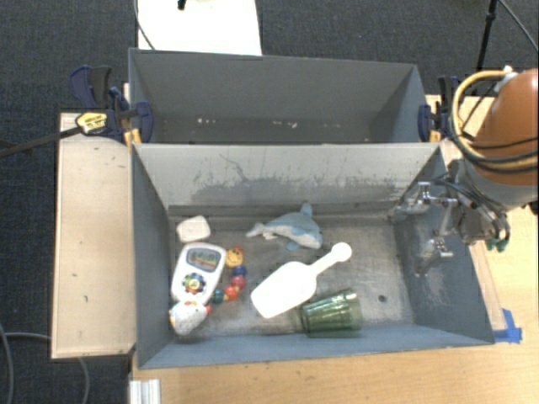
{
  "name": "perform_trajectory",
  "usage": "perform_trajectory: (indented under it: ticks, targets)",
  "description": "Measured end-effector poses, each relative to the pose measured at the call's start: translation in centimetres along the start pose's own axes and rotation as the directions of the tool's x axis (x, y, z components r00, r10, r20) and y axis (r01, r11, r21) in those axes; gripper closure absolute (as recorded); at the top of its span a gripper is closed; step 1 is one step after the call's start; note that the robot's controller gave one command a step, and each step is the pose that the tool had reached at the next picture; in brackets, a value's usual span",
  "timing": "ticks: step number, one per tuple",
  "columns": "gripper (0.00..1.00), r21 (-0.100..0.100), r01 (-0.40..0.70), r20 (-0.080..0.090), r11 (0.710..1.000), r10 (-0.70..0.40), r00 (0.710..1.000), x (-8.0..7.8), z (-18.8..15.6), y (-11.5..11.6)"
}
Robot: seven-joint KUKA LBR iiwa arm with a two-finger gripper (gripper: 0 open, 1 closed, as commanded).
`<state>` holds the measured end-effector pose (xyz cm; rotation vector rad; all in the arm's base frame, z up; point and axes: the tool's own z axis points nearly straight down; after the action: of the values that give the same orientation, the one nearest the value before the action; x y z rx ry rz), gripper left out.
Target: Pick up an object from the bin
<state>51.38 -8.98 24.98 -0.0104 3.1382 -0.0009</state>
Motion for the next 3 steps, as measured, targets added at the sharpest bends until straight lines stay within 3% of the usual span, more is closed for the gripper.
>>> perform_trajectory:
  ticks: [1,2,3]
  targets:
    - [0.0,0.0,0.001,0.0,1.0,-0.001,1.0,0.0,0.0,0.0]
    - [0.0,0.0,0.108,0.004,0.994,-0.108,0.994,-2.2,5.6,2.6]
    - [0.0,-0.002,0.302,-0.001,0.953,-0.302,0.953,-3.2,8.9,8.2]
